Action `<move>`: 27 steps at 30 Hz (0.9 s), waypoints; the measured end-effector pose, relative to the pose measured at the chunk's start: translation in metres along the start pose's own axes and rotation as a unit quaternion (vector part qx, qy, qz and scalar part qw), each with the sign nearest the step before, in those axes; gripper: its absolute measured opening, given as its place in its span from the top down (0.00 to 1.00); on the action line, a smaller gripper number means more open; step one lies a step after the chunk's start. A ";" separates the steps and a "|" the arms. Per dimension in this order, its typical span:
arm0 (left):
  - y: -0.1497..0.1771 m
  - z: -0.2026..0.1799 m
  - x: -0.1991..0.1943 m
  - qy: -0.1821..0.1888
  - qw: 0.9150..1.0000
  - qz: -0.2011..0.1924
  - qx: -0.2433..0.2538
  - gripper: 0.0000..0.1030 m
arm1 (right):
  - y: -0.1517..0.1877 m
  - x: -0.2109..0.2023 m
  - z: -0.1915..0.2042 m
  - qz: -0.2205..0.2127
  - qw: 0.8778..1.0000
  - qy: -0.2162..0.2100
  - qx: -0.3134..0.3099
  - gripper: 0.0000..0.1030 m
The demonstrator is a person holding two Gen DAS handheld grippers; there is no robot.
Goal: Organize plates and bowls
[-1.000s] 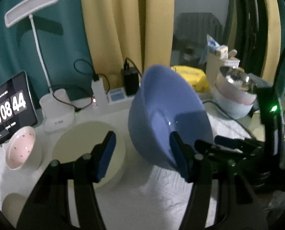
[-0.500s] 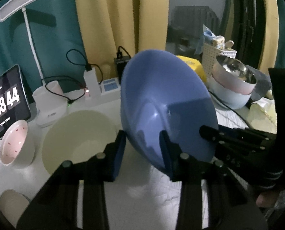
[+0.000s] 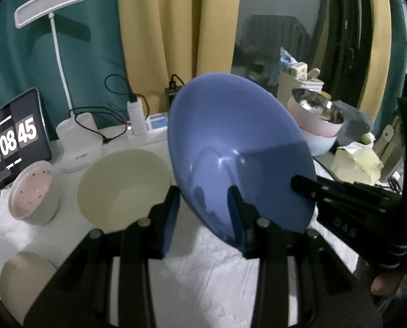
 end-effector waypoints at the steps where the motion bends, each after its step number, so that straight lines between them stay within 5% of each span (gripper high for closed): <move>1: 0.001 0.000 -0.003 0.001 1.000 0.000 -0.002 0.64 | 0.001 -0.005 0.001 -0.001 1.000 0.000 0.000 0.82; 27: 0.051 0.010 -0.074 0.014 1.000 0.010 -0.015 0.64 | 0.039 -0.080 0.041 0.002 1.000 0.004 -0.026 0.82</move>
Point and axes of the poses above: each gripper's, at about its wrist camera, not at the fingertips, and x roughly the way its jaws point, z to its left, y to its underside, the point moved 9 cm from there along x, roughly the way its jaws point, and after that the axes turned 7 degrees about -z, right-handed, at the moved point
